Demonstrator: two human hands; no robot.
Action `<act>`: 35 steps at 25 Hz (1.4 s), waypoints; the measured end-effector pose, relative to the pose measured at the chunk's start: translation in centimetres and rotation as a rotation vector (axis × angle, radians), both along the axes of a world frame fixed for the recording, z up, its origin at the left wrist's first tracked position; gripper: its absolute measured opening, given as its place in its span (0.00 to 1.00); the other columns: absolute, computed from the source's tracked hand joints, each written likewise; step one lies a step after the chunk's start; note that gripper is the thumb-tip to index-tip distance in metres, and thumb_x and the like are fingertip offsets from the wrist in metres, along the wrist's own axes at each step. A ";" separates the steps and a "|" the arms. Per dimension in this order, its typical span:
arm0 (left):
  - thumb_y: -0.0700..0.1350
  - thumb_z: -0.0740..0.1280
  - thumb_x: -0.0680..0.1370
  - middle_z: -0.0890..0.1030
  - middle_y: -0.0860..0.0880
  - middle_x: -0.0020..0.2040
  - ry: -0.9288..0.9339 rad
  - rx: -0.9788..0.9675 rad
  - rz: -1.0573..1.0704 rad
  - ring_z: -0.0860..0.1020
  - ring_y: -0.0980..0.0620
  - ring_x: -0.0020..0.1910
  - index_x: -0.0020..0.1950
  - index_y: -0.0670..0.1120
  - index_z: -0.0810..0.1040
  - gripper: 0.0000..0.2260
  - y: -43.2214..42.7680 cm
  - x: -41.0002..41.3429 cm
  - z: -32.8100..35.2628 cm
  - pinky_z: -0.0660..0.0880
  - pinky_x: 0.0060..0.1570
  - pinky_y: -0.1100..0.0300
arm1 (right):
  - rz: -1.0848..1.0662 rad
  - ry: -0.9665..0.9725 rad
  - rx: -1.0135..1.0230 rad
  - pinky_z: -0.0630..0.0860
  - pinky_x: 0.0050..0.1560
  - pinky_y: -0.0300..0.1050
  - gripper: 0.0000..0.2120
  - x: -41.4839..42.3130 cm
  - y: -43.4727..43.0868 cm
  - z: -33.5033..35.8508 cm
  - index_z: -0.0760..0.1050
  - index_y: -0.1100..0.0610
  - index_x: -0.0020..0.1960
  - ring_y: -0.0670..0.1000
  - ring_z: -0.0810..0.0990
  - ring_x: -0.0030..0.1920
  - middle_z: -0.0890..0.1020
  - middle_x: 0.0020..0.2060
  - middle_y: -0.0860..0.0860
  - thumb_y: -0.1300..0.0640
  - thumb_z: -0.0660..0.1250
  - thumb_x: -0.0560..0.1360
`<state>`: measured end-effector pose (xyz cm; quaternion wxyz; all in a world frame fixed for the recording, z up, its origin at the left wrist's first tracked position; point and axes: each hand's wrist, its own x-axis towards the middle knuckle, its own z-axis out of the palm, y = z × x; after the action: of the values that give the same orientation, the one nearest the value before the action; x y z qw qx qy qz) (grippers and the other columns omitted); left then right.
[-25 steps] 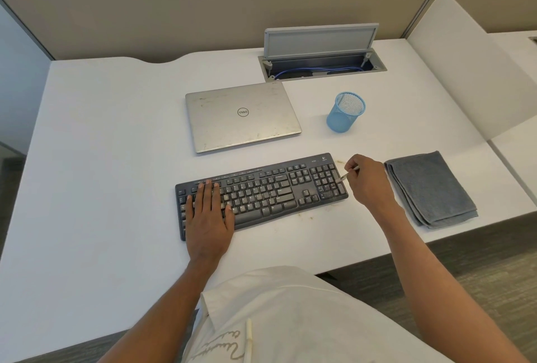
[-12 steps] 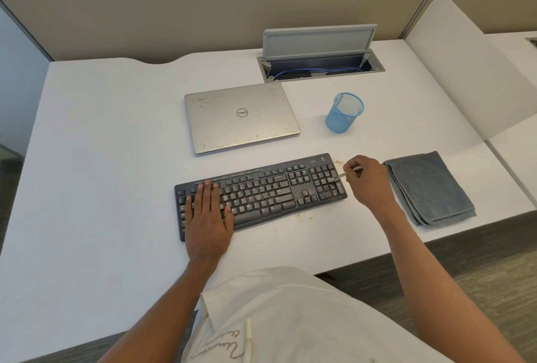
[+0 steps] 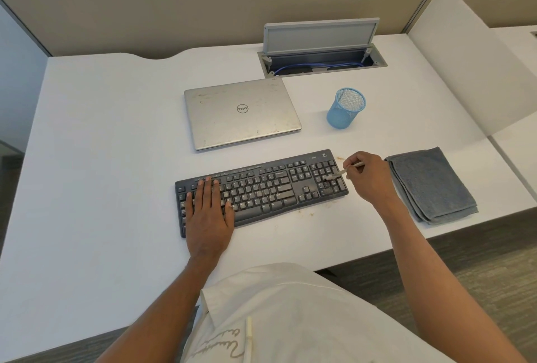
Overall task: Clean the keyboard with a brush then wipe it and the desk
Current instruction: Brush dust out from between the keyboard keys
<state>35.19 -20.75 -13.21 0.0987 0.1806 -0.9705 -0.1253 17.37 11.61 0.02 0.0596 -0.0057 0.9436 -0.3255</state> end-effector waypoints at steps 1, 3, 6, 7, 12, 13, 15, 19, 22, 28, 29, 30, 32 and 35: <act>0.54 0.51 0.87 0.65 0.42 0.84 0.001 0.002 0.000 0.60 0.43 0.84 0.83 0.41 0.65 0.28 0.0 0.0 0.0 0.54 0.83 0.40 | 0.005 -0.007 0.002 0.72 0.35 0.40 0.08 0.0 0.0 0.0 0.81 0.54 0.44 0.48 0.83 0.39 0.84 0.36 0.49 0.63 0.65 0.76; 0.53 0.51 0.87 0.65 0.42 0.83 0.013 0.009 0.001 0.61 0.43 0.84 0.83 0.41 0.65 0.28 0.1 0.0 0.0 0.53 0.84 0.40 | 0.000 0.000 0.000 0.75 0.37 0.43 0.07 0.0 0.4 -0.3 0.80 0.54 0.44 0.51 0.84 0.39 0.84 0.36 0.51 0.63 0.65 0.76; 0.53 0.51 0.87 0.65 0.42 0.83 0.017 0.013 0.002 0.61 0.43 0.84 0.83 0.41 0.65 0.28 0.1 0.0 0.1 0.53 0.84 0.41 | -0.028 0.031 -0.007 0.78 0.42 0.46 0.07 0.1 0.9 -0.4 0.80 0.56 0.45 0.53 0.84 0.40 0.84 0.37 0.52 0.64 0.64 0.77; 0.53 0.51 0.87 0.65 0.42 0.83 0.012 0.011 0.002 0.61 0.44 0.84 0.83 0.41 0.65 0.28 0.1 0.0 0.0 0.53 0.84 0.41 | -0.028 0.042 -0.015 0.78 0.41 0.44 0.07 0.2 0.8 -0.4 0.80 0.56 0.46 0.52 0.83 0.40 0.84 0.38 0.52 0.64 0.65 0.77; 0.53 0.51 0.87 0.65 0.42 0.84 0.003 0.008 0.003 0.60 0.44 0.84 0.84 0.42 0.64 0.28 0.1 0.0 0.0 0.52 0.84 0.41 | 0.010 0.026 -0.024 0.75 0.39 0.37 0.07 0.3 0.5 -0.3 0.80 0.55 0.46 0.48 0.83 0.40 0.84 0.39 0.49 0.65 0.65 0.76; 0.53 0.51 0.87 0.64 0.42 0.84 0.003 0.008 0.004 0.60 0.44 0.84 0.84 0.42 0.64 0.28 0.1 0.0 0.0 0.52 0.84 0.41 | 0.011 0.032 -0.018 0.76 0.40 0.40 0.08 0.3 0.6 -0.4 0.80 0.56 0.46 0.49 0.83 0.40 0.84 0.40 0.49 0.65 0.65 0.76; 0.53 0.50 0.87 0.64 0.42 0.84 0.000 0.005 0.004 0.60 0.44 0.84 0.84 0.42 0.64 0.28 0.1 0.0 0.0 0.52 0.84 0.41 | -0.011 0.043 -0.005 0.77 0.40 0.45 0.09 0.3 0.9 -0.6 0.80 0.56 0.46 0.50 0.81 0.39 0.83 0.41 0.51 0.67 0.64 0.76; 0.53 0.51 0.86 0.65 0.42 0.83 0.002 -0.002 0.003 0.61 0.44 0.84 0.83 0.42 0.64 0.28 0.1 0.0 0.1 0.53 0.84 0.41 | -0.050 0.073 -0.016 0.73 0.37 0.41 0.08 0.6 0.7 -0.4 0.80 0.56 0.47 0.50 0.80 0.38 0.83 0.40 0.51 0.66 0.63 0.76; 0.53 0.51 0.86 0.65 0.42 0.83 0.001 -0.003 0.003 0.61 0.43 0.84 0.83 0.42 0.64 0.28 0.1 0.0 0.1 0.53 0.84 0.41 | 0.017 0.022 -0.045 0.74 0.38 0.38 0.08 0.7 0.2 -0.1 0.80 0.55 0.46 0.48 0.83 0.39 0.84 0.39 0.48 0.65 0.64 0.76; 0.54 0.50 0.87 0.66 0.42 0.83 0.009 -0.001 0.004 0.61 0.43 0.84 0.83 0.42 0.65 0.28 0.1 0.0 0.1 0.53 0.84 0.41 | -0.033 0.066 0.027 0.75 0.38 0.44 0.08 0.3 1.2 -0.3 0.80 0.58 0.47 0.53 0.81 0.38 0.83 0.41 0.53 0.67 0.64 0.76; 0.54 0.50 0.87 0.66 0.42 0.83 0.005 -0.003 0.004 0.61 0.43 0.84 0.83 0.42 0.65 0.28 0.0 0.0 0.0 0.53 0.84 0.41 | -0.032 0.065 0.014 0.74 0.38 0.43 0.08 0.3 1.2 -0.1 0.80 0.58 0.47 0.52 0.81 0.38 0.84 0.40 0.52 0.67 0.64 0.76; 0.54 0.50 0.87 0.66 0.42 0.83 0.004 -0.005 0.003 0.61 0.43 0.84 0.83 0.42 0.65 0.28 0.1 0.0 0.0 0.53 0.84 0.41 | -0.025 0.049 -0.008 0.74 0.38 0.41 0.07 0.3 1.1 0.2 0.80 0.57 0.47 0.50 0.82 0.39 0.84 0.40 0.51 0.66 0.65 0.76; 0.54 0.51 0.87 0.66 0.42 0.83 0.008 -0.007 0.003 0.61 0.43 0.84 0.83 0.42 0.65 0.28 0.1 0.0 0.0 0.54 0.84 0.41 | -0.003 -0.004 -0.040 0.74 0.38 0.40 0.07 0.4 1.0 0.2 0.81 0.56 0.46 0.48 0.84 0.40 0.84 0.39 0.50 0.65 0.65 0.76; 0.53 0.51 0.87 0.66 0.42 0.83 0.017 0.001 0.005 0.62 0.43 0.83 0.83 0.42 0.65 0.27 0.1 0.0 0.0 0.54 0.83 0.40 | -0.014 0.004 -0.007 0.77 0.40 0.44 0.07 0.4 1.4 -0.2 0.80 0.56 0.45 0.51 0.83 0.40 0.84 0.39 0.52 0.66 0.65 0.76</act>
<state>35.19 -20.65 -13.19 0.1073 0.1820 -0.9691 -0.1270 17.74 13.01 -0.18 0.0554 0.0001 0.9426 -0.3292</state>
